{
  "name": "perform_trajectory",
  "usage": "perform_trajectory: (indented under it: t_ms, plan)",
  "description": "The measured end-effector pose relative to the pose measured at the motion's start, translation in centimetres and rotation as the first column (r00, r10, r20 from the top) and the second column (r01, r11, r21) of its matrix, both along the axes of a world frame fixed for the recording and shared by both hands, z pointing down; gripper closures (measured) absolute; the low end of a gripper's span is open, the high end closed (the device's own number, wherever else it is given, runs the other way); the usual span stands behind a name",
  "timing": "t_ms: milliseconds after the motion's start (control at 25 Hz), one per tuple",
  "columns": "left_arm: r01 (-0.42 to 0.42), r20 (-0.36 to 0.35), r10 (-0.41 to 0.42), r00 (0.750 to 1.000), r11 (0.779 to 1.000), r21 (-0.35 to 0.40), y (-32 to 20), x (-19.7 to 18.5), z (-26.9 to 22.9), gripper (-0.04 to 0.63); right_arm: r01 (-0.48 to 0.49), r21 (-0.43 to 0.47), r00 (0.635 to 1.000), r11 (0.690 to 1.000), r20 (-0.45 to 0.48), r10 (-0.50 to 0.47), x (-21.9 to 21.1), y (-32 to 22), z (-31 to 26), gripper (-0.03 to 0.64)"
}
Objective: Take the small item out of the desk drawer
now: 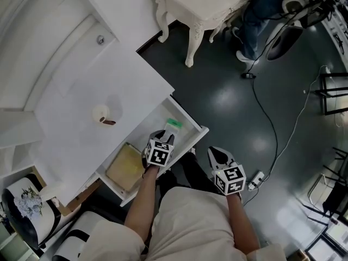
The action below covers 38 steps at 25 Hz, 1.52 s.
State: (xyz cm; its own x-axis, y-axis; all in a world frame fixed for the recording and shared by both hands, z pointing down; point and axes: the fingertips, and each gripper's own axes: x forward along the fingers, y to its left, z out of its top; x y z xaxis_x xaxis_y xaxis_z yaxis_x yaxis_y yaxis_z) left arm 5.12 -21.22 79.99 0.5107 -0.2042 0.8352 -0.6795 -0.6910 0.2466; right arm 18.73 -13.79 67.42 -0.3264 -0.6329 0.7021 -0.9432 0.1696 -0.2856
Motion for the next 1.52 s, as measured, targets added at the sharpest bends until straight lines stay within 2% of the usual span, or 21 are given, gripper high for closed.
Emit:
perform_trajectory:
  t_ms: [360, 520, 640, 840, 1240, 1520]
  plan:
    - [-0.053, 0.053, 0.055, 0.997, 0.998, -0.038, 0.6, 1.3, 3.1, 0.329, 0.004, 0.019, 1.000, 1.000, -0.014, -0.003, 0.5, -0.9, 0.4, 0.592]
    - [-0.043, 0.092, 0.046, 0.995, 0.999, -0.034, 0.6, 1.1, 4.4, 0.266, 0.011, 0.005, 1.000, 1.000, -0.023, -0.011, 0.6, -0.5, 0.8, 0.592]
    - [-0.044, 0.116, 0.048, 0.992, 0.998, -0.036, 0.8, 1.2, 5.3, 0.245, 0.015, -0.003, 0.999, 1.000, -0.032, -0.015, 1.0, -0.2, 1.0, 0.592]
    - [-0.037, 0.157, 0.043, 0.987, 0.999, -0.040, 0.8, 0.9, 6.8, 0.239, 0.016, -0.019, 0.999, 1.000, -0.042, -0.016, 1.2, 0.3, 1.4, 0.592]
    - [-0.053, 0.178, 0.062, 0.982, 0.997, -0.057, 0.9, 1.0, 7.4, 0.241, 0.020, -0.022, 0.999, 1.000, -0.048, -0.021, 1.1, 0.6, 1.4, 0.592]
    - [-0.055, 0.248, 0.067, 0.966, 0.997, -0.057, 1.0, 1.0, 8.5, 0.238, 0.019, -0.020, 0.998, 1.000, -0.054, -0.020, 0.7, 1.2, 1.2, 0.592]
